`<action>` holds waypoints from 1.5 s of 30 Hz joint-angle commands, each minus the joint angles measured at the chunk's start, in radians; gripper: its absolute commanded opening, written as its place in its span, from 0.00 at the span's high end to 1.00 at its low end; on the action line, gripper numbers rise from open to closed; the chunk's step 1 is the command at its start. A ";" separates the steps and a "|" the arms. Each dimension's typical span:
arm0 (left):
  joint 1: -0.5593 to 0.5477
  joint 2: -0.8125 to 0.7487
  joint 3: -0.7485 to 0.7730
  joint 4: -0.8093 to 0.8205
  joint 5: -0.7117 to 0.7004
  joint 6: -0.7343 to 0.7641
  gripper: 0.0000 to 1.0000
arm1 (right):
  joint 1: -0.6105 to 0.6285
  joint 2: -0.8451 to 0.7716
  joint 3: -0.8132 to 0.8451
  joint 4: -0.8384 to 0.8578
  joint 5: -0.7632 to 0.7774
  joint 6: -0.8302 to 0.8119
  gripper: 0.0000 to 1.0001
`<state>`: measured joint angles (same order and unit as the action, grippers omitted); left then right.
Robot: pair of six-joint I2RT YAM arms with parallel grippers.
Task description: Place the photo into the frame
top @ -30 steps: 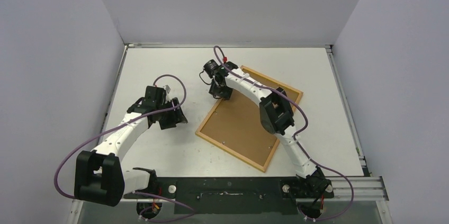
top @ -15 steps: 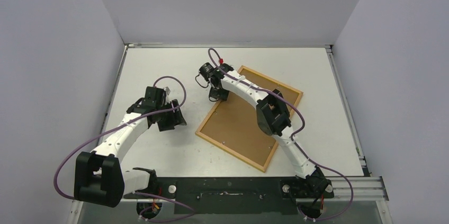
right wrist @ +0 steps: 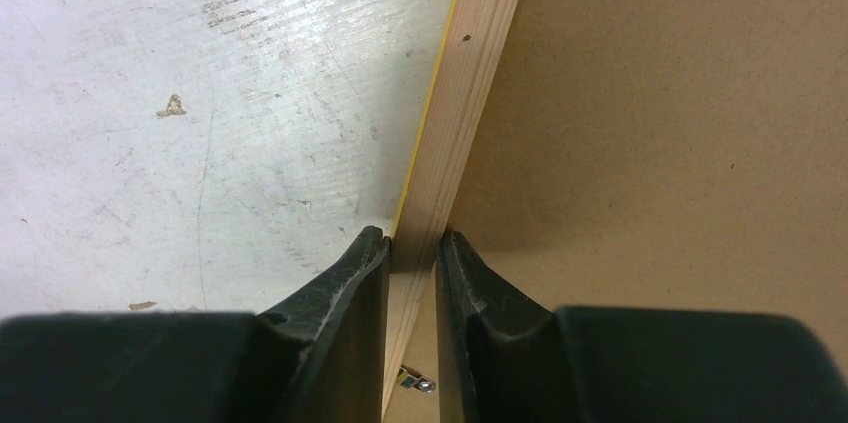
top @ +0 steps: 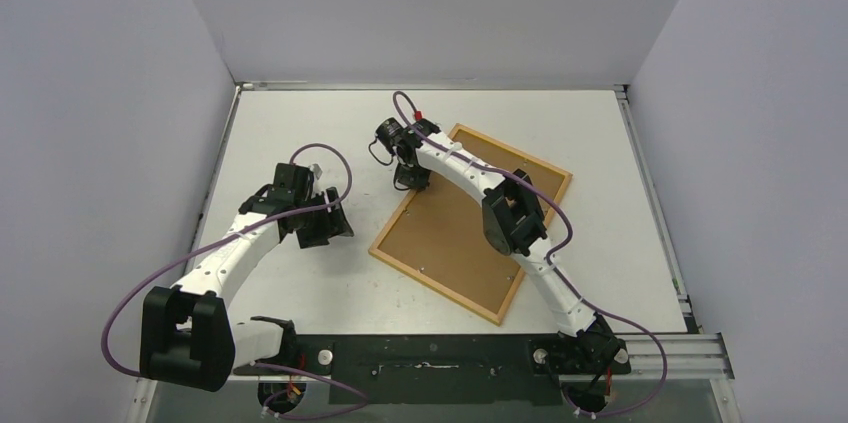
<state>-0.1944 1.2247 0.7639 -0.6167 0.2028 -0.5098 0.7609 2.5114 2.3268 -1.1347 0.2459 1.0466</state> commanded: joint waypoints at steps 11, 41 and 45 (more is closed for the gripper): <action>0.005 0.018 0.066 0.130 0.286 0.060 0.16 | -0.011 -0.153 -0.003 0.080 -0.044 -0.052 1.00; 0.021 0.287 0.184 0.295 0.657 -0.086 0.51 | -0.049 -0.416 -0.184 0.279 -0.187 -0.017 1.00; 0.014 0.323 0.180 0.388 0.715 -0.133 0.52 | -0.056 -0.427 -0.199 0.295 -0.206 -0.009 1.00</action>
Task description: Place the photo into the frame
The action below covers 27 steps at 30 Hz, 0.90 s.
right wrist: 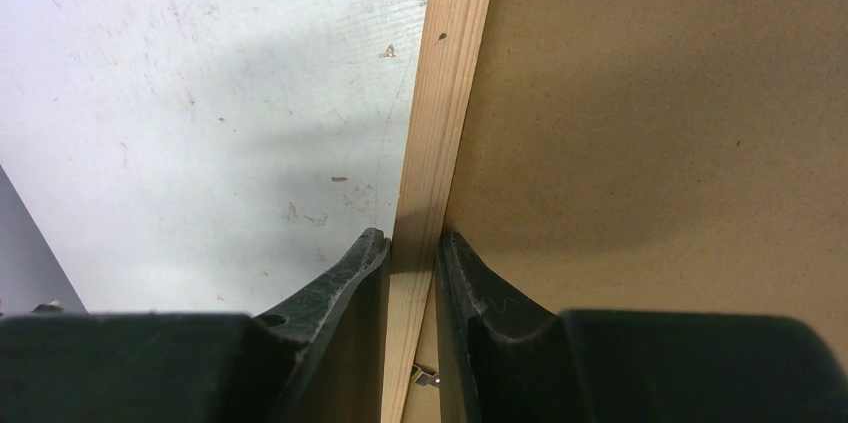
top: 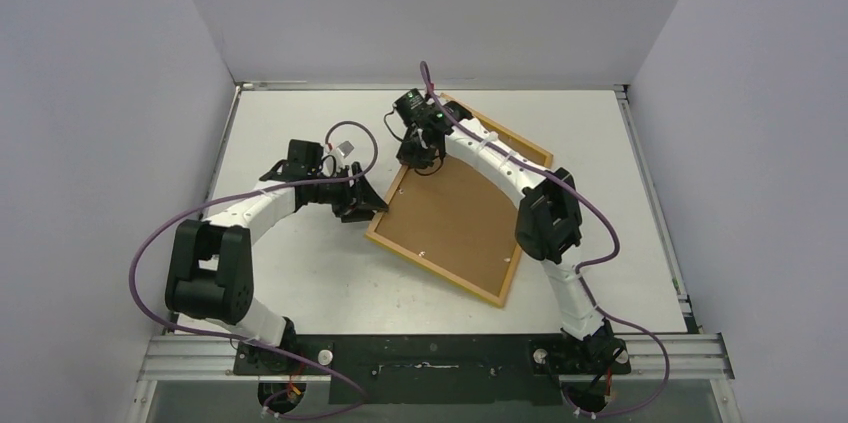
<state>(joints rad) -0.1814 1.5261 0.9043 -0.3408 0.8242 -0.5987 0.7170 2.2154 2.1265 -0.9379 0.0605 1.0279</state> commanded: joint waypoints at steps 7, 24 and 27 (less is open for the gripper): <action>-0.007 0.047 0.031 0.192 0.159 -0.086 0.69 | -0.014 -0.145 -0.033 0.142 -0.042 0.028 1.00; -0.016 0.091 0.044 0.216 0.119 -0.052 0.65 | -0.025 -0.185 -0.083 0.201 -0.096 0.071 1.00; -0.019 0.111 0.062 0.215 0.122 -0.053 0.65 | -0.027 -0.192 -0.091 0.215 -0.100 0.082 1.00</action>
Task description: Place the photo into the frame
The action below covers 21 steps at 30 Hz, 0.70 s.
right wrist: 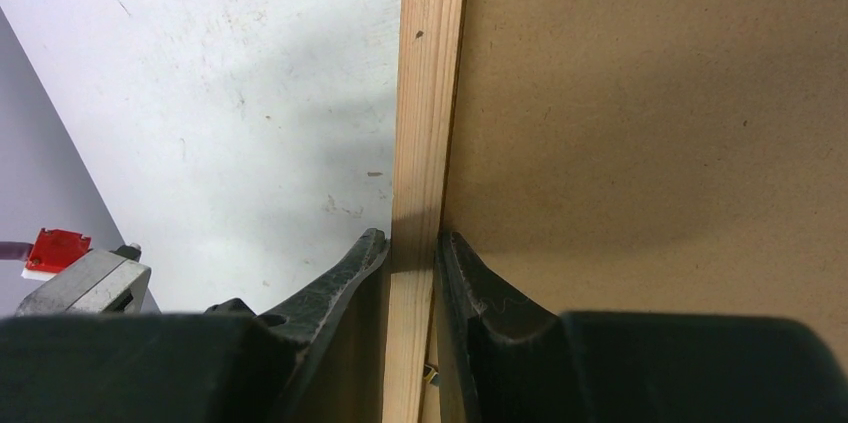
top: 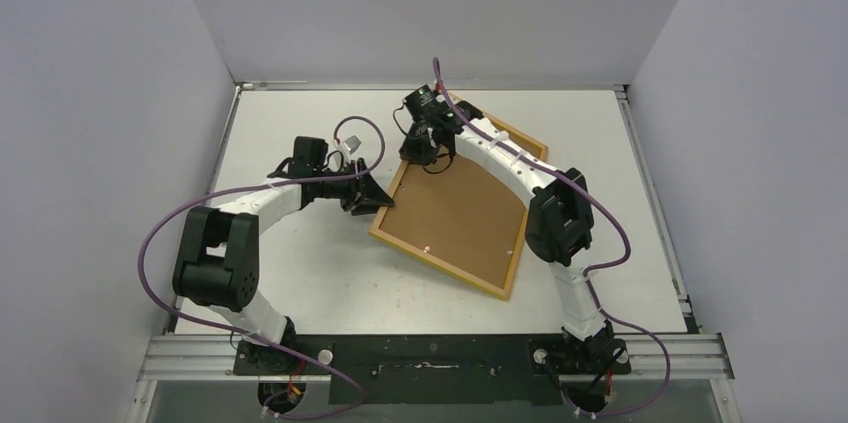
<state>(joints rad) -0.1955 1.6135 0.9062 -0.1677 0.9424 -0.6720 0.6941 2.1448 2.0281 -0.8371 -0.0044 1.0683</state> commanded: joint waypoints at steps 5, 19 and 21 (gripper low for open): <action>-0.018 0.032 0.072 0.045 0.004 0.026 0.65 | -0.006 -0.131 0.003 0.123 -0.038 0.051 1.00; -0.027 -0.036 0.220 -0.168 -0.022 0.199 1.00 | -0.110 -0.212 -0.037 0.088 -0.160 -0.046 0.53; -0.023 -0.052 0.251 -0.217 -0.044 0.238 1.00 | -0.148 -0.253 -0.039 0.059 -0.174 -0.090 0.42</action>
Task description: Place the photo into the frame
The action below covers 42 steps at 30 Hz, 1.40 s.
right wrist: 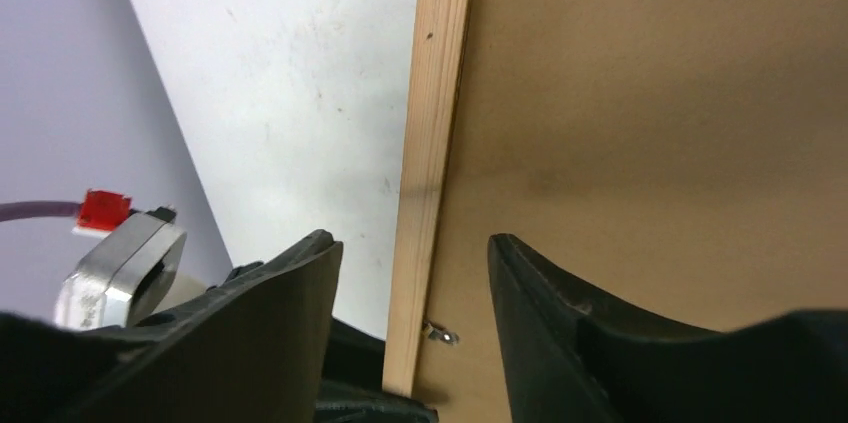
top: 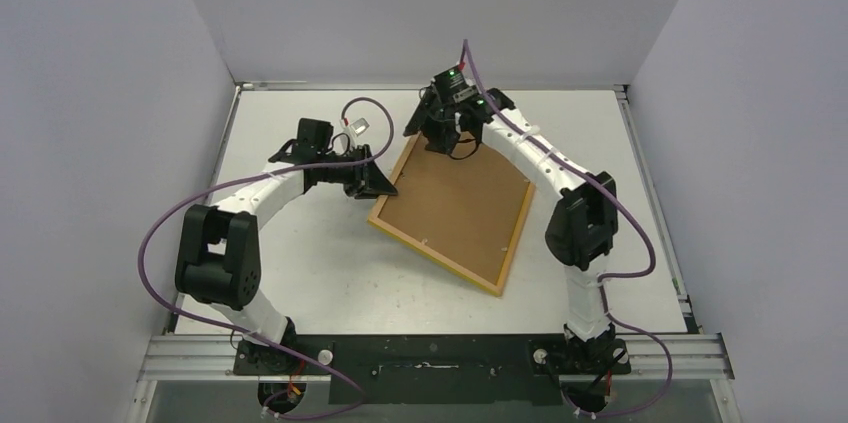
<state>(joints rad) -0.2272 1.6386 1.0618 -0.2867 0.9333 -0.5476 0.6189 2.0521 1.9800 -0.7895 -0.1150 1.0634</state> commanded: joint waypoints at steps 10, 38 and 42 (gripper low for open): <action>0.023 -0.139 0.339 -0.396 -0.302 0.344 1.00 | -0.223 -0.326 -0.050 -0.042 -0.081 -0.164 0.42; -0.178 -0.344 0.576 -0.446 -0.807 0.719 1.00 | -0.253 -0.437 -0.109 0.042 -0.202 -0.065 0.15; -0.214 -0.363 0.540 -0.376 -0.804 0.777 1.00 | -0.221 -0.428 -0.125 0.064 -0.191 0.053 0.17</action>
<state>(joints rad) -0.4149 1.3346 1.6093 -0.8501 0.1898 0.1108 0.3660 1.6474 1.8286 -0.7914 -0.3035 0.9867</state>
